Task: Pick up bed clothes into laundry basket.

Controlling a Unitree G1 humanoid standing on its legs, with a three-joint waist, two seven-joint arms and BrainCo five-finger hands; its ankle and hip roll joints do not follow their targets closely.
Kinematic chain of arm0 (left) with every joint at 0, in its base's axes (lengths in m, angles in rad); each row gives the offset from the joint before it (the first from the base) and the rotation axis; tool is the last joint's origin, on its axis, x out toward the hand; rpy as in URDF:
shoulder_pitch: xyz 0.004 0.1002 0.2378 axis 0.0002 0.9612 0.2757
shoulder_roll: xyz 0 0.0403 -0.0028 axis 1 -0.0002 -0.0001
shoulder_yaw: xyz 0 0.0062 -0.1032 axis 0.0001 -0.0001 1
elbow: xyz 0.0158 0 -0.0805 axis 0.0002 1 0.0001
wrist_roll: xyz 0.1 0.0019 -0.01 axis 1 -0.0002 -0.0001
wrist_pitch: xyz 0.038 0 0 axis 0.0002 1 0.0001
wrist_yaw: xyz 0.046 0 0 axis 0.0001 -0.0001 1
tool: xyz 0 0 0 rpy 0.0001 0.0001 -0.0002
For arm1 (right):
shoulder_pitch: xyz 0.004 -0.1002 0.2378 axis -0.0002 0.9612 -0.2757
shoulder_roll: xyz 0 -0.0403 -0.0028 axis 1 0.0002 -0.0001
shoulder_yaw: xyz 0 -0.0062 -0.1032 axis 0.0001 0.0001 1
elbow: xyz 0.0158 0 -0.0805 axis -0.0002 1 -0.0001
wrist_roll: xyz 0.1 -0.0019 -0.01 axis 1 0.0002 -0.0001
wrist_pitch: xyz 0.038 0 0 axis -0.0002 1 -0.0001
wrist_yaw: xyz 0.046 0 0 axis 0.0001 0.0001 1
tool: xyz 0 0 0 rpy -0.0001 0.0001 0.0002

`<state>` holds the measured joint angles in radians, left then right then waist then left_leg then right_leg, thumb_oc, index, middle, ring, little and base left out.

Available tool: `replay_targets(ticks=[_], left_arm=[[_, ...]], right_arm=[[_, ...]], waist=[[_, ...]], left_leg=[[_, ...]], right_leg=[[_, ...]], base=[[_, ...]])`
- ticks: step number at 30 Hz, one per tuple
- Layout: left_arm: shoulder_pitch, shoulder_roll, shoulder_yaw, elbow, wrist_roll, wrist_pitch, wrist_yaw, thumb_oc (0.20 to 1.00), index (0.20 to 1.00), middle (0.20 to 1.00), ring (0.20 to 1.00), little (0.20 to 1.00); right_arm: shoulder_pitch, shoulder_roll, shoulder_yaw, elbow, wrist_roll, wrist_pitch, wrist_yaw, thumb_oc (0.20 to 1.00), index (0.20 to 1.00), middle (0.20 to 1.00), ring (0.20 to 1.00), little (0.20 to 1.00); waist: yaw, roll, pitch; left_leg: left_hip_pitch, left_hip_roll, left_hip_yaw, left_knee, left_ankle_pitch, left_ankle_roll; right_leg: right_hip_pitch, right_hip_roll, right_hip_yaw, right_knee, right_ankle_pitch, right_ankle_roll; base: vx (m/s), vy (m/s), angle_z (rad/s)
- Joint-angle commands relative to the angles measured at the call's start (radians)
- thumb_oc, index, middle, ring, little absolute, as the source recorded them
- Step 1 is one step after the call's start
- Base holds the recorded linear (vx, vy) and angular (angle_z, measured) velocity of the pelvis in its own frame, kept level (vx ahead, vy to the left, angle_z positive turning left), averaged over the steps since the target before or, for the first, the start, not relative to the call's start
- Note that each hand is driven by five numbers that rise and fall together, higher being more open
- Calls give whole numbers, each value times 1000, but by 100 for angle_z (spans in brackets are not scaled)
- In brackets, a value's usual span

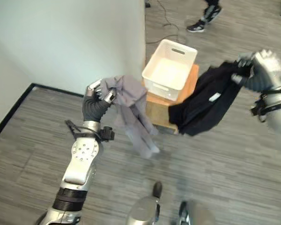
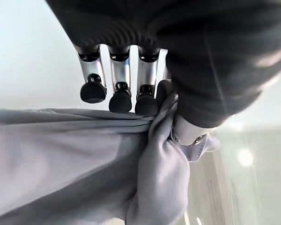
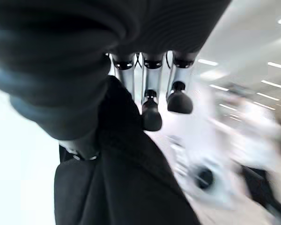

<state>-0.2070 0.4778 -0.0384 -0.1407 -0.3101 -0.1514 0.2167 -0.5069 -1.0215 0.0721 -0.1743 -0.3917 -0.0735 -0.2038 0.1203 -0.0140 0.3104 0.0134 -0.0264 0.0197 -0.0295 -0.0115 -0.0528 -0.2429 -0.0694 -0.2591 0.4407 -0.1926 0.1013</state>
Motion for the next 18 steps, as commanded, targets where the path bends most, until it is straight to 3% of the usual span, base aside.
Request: replay_targets(ticks=[1, 2, 3, 4, 5, 9, 10, 11, 12, 14, 15, 16, 18], left_arm=[[76, 50, -6, -91, -27, -87, -21, 200, 200, 200, 200, 200], [89, 44, -2, -81, -38, -91, -25, 200, 200, 200, 200, 200], [89, 43, -1, -81, -38, -91, -25, 200, 200, 200, 200, 200], [119, 41, 4, -69, -46, -89, -42, 200, 200, 200, 200, 200], [155, 23, -1, -67, -60, -84, -45, 200, 200, 200, 200, 200], [183, 13, 4, -75, -74, -81, -57, 200, 200, 200, 200, 200], [187, 11, -2, -78, -77, -83, -61, 200, 200, 200, 200, 200], [183, -1, -1, -86, -75, -86, -62, 200, 200, 200, 200, 200], [182, -1, -1, -86, -75, -86, -62, 200, 200, 200, 200, 200], [178, -3, -4, -89, -76, -83, -63, 200, 200, 200, 200, 200], [171, -20, -18, -97, -77, -78, -64, 200, 200, 200, 200, 200], [173, -21, -19, -97, -77, -78, -64, 200, 200, 200, 200, 200], [167, -26, -37, -94, -75, -82, -65, 200, 200, 200, 200, 200]], right_arm=[[-121, 34, -3, 123, 45, -7, -77, 200, 200, 200, 200, 200], [-154, 4, 8, 132, 47, -2, -85, 200, 200, 200, 200, 200], [-157, 4, 12, 134, 48, -2, -86, 200, 200, 200, 200, 200], [-200, -26, 37, 177, 30, 17, -83, 200, 200, 200, 200, 200], [-265, -27, 72, 208, 31, 33, -96, 200, 200, 200, 200, 200], [-330, -28, 104, 229, 36, 34, -118, 200, 200, 200, 200, 200], [-353, -30, 104, 227, 42, 32, -129, 200, 200, 200, 200, 200], [-386, -26, 105, 219, 61, 28, -145, 200, 200, 200, 200, 200], [-387, -26, 105, 219, 61, 29, -145, 200, 200, 200, 200, 200], [-383, -17, 104, 219, 61, 30, -144, 200, 200, 200, 200, 200], [-344, 5, 93, 189, 65, 17, -136, 200, 200, 200, 200, 200], [-340, 4, 92, 187, 65, 17, -135, 200, 200, 200, 200, 200], [-335, 5, 107, 184, 49, 12, -125, 200, 200, 200, 200, 200]], waist=[[63, -35, -118], [58, -37, -125], [56, -35, -124], [64, -63, -139], [70, -69, -151], [66, -59, -138], [73, -59, -127], [77, -60, -91], [76, -59, -92], [75, -57, -91], [74, -39, -108], [76, -40, -109], [78, -11, -128]], left_leg=[[47, 97, -74, -58, 1, 7], [75, 103, -90, -58, -32, -2], [78, 104, -90, -58, -33, -2], [114, 103, -98, -44, -57, -11], [127, 118, -91, 25, -87, -28], [78, 123, -89, 184, -69, -60], [42, 119, -94, 261, -35, -67], [-87, 86, -95, 471, -3, -72], [-93, 86, -96, 480, -7, -71], [-111, 94, -78, 473, -11, -69], [-104, 99, -50, 287, -45, -52], [-95, 98, -47, 271, -40, -52], [-79, 99, -55, 91, 3, -46]], right_leg=[[129, -81, 48, -344, 185, 83], [133, -85, 62, -418, 227, 93], [138, -84, 61, -423, 230, 93], [169, -93, 71, -479, 264, 91], [222, -82, 74, -488, 264, 75], [271, -68, 48, -503, 253, 46], [294, -66, 49, -514, 247, 35], [332, -73, 35, -528, 227, 14], [331, -72, 35, -527, 227, 15], [336, -73, 34, -528, 220, 15], [343, -70, 39, -528, 200, 31], [344, -71, 40, -528, 198, 31], [360, -50, 38, -528, 181, 37]], base=[[613, -347, 123], [336, -169, 74], [410, -205, 68], [467, -263, 98], [424, -268, 95], [192, -147, 37], [68, -233, -1], [72, -223, 18], [48, -175, -1], [118, -5, -34], [185, 29, -4], [242, 66, 13], [140, 59, -12]])
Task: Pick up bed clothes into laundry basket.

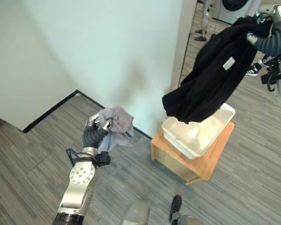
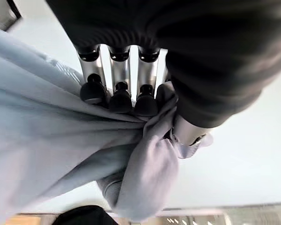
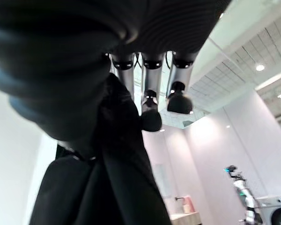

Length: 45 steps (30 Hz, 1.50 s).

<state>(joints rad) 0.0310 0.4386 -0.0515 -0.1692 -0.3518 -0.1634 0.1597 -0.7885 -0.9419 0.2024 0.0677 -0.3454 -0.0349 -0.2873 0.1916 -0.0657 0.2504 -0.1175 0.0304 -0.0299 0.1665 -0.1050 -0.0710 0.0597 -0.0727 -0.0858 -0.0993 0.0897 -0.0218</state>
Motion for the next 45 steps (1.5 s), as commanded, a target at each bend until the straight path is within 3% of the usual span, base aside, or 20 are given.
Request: replay_targets(ticks=[1, 2, 3, 9, 23, 37, 38, 45], left_arm=[[-70, 11, -24, -64, -33, -71, -9, 200, 200, 200, 200, 200], [-88, 0, -49, -58, -31, -71, -13, 200, 200, 200, 200, 200], [-88, -4, -58, -59, -33, -73, -13, 200, 200, 200, 200, 200], [-85, -12, -97, -60, -47, -67, -24, 200, 200, 200, 200, 200], [-38, -14, -169, -18, -132, -56, -78, 200, 200, 200, 200, 200], [-59, -35, -204, -10, -139, -49, -88, 200, 200, 200, 200, 200], [-63, -37, -207, -11, -138, -50, -87, 200, 200, 200, 200, 200], [-88, -30, -213, -14, -122, -48, -68, 200, 200, 200, 200, 200]], right_arm=[[-54, -75, -21, -58, 3, -26, -41, 200, 200, 200, 200, 200], [-30, -50, -16, -51, -10, -28, -22, 200, 200, 200, 200, 200], [-20, -44, -10, -58, -23, -28, -18, 200, 200, 200, 200, 200], [-28, -8, 52, -35, -69, -16, 9, 200, 200, 200, 200, 200], [33, 53, 131, 351, -87, 51, 30, 200, 200, 200, 200, 200], [183, 228, 174, 412, -168, 61, 61, 200, 200, 200, 200, 200], [183, 236, 180, 424, -171, 64, 63, 1000, 1000, 1000, 1000, 1000], [141, 206, 185, 475, -141, 80, 64, 1000, 1000, 1000, 1000, 1000]], waist=[[8, 43, -68], [-17, 58, -96], [-19, 61, -104], [-33, 64, -126], [13, 51, -111], [38, 58, -93], [38, 58, -94], [21, 58, -100]], left_leg=[[65, 44, -4, -127, 105, -28], [124, 69, 34, -212, 131, -32], [149, 69, 31, -235, 148, -34], [176, 82, 43, -254, 147, -43], [143, 67, 21, -254, 145, -43], [113, 56, -17, -254, 153, -49], [115, 56, -17, -254, 152, -49], [129, 64, -8, -254, 148, -48]], right_leg=[[59, -46, -135, 12, -103, 160], [62, -38, -151, 12, -113, 163], [68, -37, -156, 12, -112, 162], [78, -49, -167, 12, -112, 166], [85, -82, -221, 12, -108, 192], [96, -93, -274, 12, -114, 192], [98, -94, -276, 12, -114, 192], [107, -92, -266, 12, -119, 192]], base=[[192, 46, -50], [179, 20, -47], [213, 21, -38], [77, 12, -11], [23, 12, 5], [7, -5, 12], [9, -6, 7], [-5, -7, -2]])
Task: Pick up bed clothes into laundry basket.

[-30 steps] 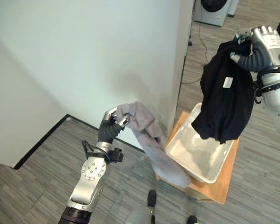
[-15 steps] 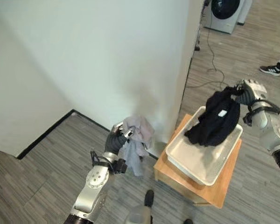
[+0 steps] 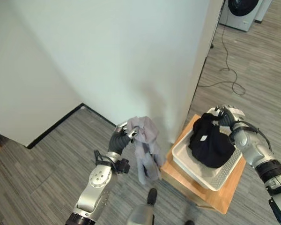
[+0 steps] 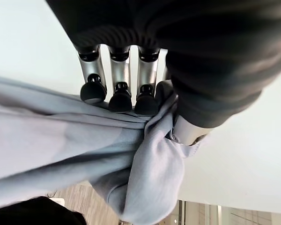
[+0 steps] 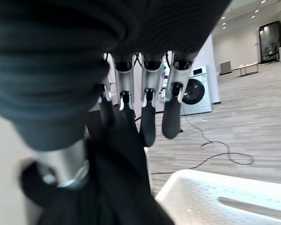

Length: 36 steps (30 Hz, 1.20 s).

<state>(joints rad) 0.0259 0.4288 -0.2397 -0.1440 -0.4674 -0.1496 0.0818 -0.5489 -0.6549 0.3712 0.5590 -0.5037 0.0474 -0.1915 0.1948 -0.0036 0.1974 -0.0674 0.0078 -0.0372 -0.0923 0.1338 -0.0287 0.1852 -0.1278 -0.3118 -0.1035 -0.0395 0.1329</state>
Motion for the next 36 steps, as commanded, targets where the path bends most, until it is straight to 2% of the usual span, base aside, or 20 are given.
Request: replay_targets(ticks=[1, 6, 11, 12, 14, 17, 19, 20, 24, 25, 28, 29, 33, 36], left_arm=[[-87, -21, -21, -36, -2, -62, 17, 200, 200, 200, 200, 200], [-90, -22, 5, -46, 3, -65, 33, 200, 200, 200, 200, 200], [-112, -4, 66, -115, 30, -80, 58, 200, 200, 200, 200, 200], [-120, 3, 82, -138, 37, -87, 60, 200, 200, 200, 200, 200], [-154, 26, 98, -201, 56, -105, 76, 200, 200, 200, 200, 200], [-214, 39, 76, -262, 53, -112, 69, 200, 200, 200, 200, 200], [-272, 46, 55, -278, 49, -109, 63, 200, 200, 200, 200, 200], [-345, 45, 29, -276, 55, -106, 66, 200, 200, 200, 200, 200], [-481, 30, -12, -251, 93, -103, 88, 200, 200, 200, 200, 200], [-484, 30, -14, -248, 94, -104, 89, 200, 200, 200, 200, 200], [-590, 23, -40, -209, 119, -102, 114, 200, 200, 200, 200, 200], [-661, 16, -58, -164, 128, -100, 132, 200, 200, 200, 200, 200], [-825, 40, -78, -40, 205, -95, 207, 200, 200, 200, 200, 200], [-932, 65, -107, 52, 230, -95, 241, 200, 200, 200, 200, 200]], right_arm=[[-98, -81, 2, -19, 39, -3, -39, 1000, 1000, 1000, 1000, 1000], [-66, -90, -50, -38, 90, -5, -51, 1000, 1000, 1000, 1000, 1000], [85, -106, -166, -47, 125, -5, -69, 1000, 1000, 1000, 1000, 1000], [127, -108, -188, -24, 129, -3, -72, 1000, 1000, 1000, 1000, 1000], [207, -103, -218, 160, 157, 10, -81, 1000, 1000, 1000, 1000, 1000], [245, -44, -193, 464, 215, 14, -49, 1000, 1000, 1000, 1000, 1000], [279, 4, -184, 594, 230, 20, -16, 1000, 1000, 1000, 1000, 1000], [322, 55, -168, 673, 219, 29, 14, 1000, 1000, 1000, 1000, 1000], [411, 149, -143, 734, 192, 40, 55, 1000, 1000, 1000, 1000, 1000], [412, 151, -145, 733, 192, 40, 55, 1000, 1000, 1000, 1000, 1000], [477, 204, -146, 725, 198, 39, 69, 1000, 1000, 1000, 1000, 1000], [511, 227, -141, 724, 191, 40, 76, 1000, 1000, 1000, 1000, 1000], [576, 255, -183, 731, 249, 32, 79, 1000, 1000, 1000, 1000, 1000], [590, 266, -196, 734, 287, 24, 80, 1000, 1000, 1000, 1000, 1000]], waist=[[14, -2, -48], [2, 6, -56], [-19, 20, -61], [-24, 24, -60], [-21, 32, -59], [-18, 36, -58], [-24, 32, -57], [-32, 29, -57], [-58, 27, -60], [-57, 26, -59], [-88, 26, -60], [-110, 26, -60], [-160, 33, -65], [-174, 33, -65]], left_leg=[[82, 87, 4, 5, -92, -90], [97, 88, 15, 5, -98, -87], [111, 84, 24, 5, -103, -84], [111, 83, 25, 5, -103, -83], [109, 78, 18, 5, -98, -83], [108, 76, 15, 5, -97, -81], [113, 77, 15, 5, -98, -79], [118, 79, 17, 5, -97, -79], [130, 84, 26, 5, -102, -78], [131, 85, 26, 5, -102, -78], [137, 87, 34, 5, -104, -78], [139, 90, 42, 5, -105, -76], [146, 96, 62, 5, -111, -74], [151, 99, 72, 5, -114, -71]], right_leg=[[-17, -37, -37, 16, 9, 38], [-8, -40, -27, 16, 5, 38], [-1, -45, -21, 16, 2, 39], [0, -47, -22, 16, 2, 39], [0, -50, -31, 16, 4, 39], [6, -53, -38, 16, 3, 42], [9, -52, -34, 16, 3, 43], [11, -51, -32, 16, 3, 42], [15, -51, -21, 16, 3, 44], [16, -51, -21, 16, 3, 44], [13, -49, -7, 16, 4, 45], [7, -48, 6, 16, 7, 45], [-11, -44, 37, 16, 16, 51], [-19, -41, 53, 16, 21, 52]], base=[[-11, -3, -11], [1, -8, -12], [-3, -5, -1], [-34, -18, -3], [-73, -13, -1], [-74, -18, 9], [-37, -43, 0], [-29, -52, -6], [-11, -16, -1], [-17, -12, -5], [-30, -7, -11], [-36, 2, 0], [-14, 14, -24], [11, 5, -19]])
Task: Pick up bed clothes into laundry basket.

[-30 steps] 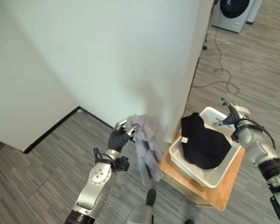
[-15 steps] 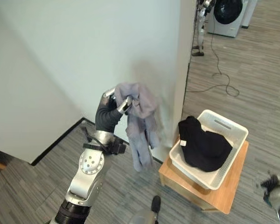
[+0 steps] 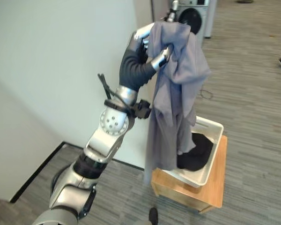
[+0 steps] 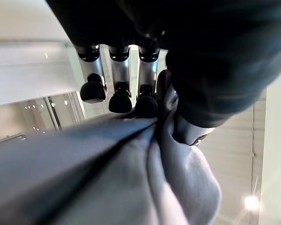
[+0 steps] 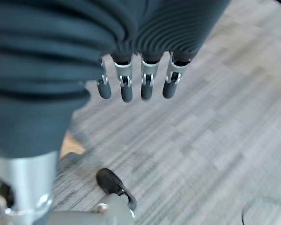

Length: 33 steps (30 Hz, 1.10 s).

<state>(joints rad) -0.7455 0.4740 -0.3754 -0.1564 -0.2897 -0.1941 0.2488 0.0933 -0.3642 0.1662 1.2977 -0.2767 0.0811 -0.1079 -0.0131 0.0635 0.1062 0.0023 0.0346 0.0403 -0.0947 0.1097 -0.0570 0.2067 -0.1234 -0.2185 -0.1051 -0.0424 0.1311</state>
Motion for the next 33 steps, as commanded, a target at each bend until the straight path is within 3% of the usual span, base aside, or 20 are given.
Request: replay_targets(ticks=[1, 2, 6, 14, 33], left_arm=[[-211, 37, 15, 100, 68, -44, 84, 200, 200, 200, 200, 200], [-333, 85, -33, 204, 101, -33, 110, 200, 200, 200, 200, 200], [-512, 146, -119, 369, 133, -13, 126, 200, 200, 200, 200, 200], [-749, 160, -269, 572, 256, 36, 157, 200, 200, 200, 200, 200], [-765, 99, -333, 728, 474, 123, 149, 200, 200, 200, 200, 200]], right_arm=[[-42, -21, 10, -3, 70, -13, 1, 1000, 1000, 1000, 1000, 1000], [-38, -16, 15, -2, 101, -20, 6, 1000, 1000, 1000, 1000, 1000], [-61, -6, 25, 2, 144, -30, 10, 1000, 1000, 1000, 1000, 1000], [-128, -3, 54, -38, 198, -49, -6, 1000, 1000, 1000, 1000, 1000], [-93, 30, 59, -38, 217, -60, -22, 1000, 1000, 1000, 1000, 1000]], waist=[[26, -33, 25], [7, -30, 25], [-14, -30, 24], [-42, -39, 26], [-75, -60, 58]], left_leg=[[86, 74, 0, 7, -92, -43], [92, 77, 16, 7, -85, -41], [105, 85, 39, 7, -98, -45], [96, 92, 66, 7, -98, -46], [-4, 75, 89, 7, -94, -41]], right_leg=[[-42, -45, -35, 18, 25, 55], [-52, -43, -20, 18, 41, 56], [-59, -37, 0, 18, 39, 64], [-94, -35, 26, 18, 60, 75], [-197, -60, 12, 18, 94, 98]], base=[[0, 16, -30], [41, 26, -32], [32, 11, -23], [9, 18, -18], [-3, 27, -4]])
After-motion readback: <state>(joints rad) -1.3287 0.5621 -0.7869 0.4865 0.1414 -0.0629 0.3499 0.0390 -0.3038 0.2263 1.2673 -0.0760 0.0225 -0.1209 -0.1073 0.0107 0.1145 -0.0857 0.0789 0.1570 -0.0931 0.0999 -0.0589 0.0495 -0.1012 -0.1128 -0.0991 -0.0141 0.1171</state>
